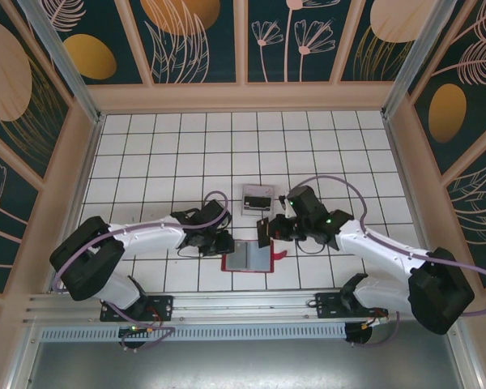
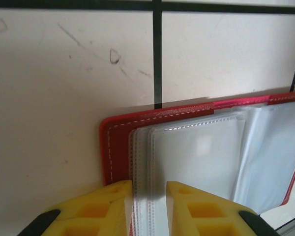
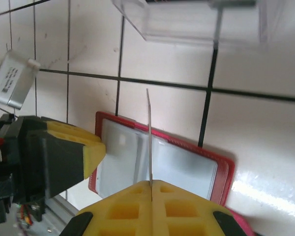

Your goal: Take the credit cards out of the card holder

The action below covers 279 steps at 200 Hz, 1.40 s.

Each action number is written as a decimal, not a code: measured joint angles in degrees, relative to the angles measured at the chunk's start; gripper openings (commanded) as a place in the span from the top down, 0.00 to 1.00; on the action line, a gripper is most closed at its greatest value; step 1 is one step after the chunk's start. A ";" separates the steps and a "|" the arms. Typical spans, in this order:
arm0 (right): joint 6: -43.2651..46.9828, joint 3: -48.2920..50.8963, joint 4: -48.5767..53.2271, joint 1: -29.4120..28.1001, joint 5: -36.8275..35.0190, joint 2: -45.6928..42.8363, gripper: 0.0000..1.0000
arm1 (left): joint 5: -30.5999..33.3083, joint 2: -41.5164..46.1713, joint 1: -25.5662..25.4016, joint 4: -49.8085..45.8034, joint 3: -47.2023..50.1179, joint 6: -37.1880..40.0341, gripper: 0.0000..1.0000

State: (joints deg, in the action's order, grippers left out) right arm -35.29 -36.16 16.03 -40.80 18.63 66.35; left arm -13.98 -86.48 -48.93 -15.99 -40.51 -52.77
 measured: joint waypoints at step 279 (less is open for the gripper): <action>90.14 -45.24 31.50 2.86 -11.02 32.13 1.00 | -1.68 5.11 12.98 5.14 5.60 4.28 0.74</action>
State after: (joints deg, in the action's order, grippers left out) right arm 54.85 -81.41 47.53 -37.93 7.62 98.48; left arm -15.66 -81.36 -35.94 -10.85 -34.92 -48.49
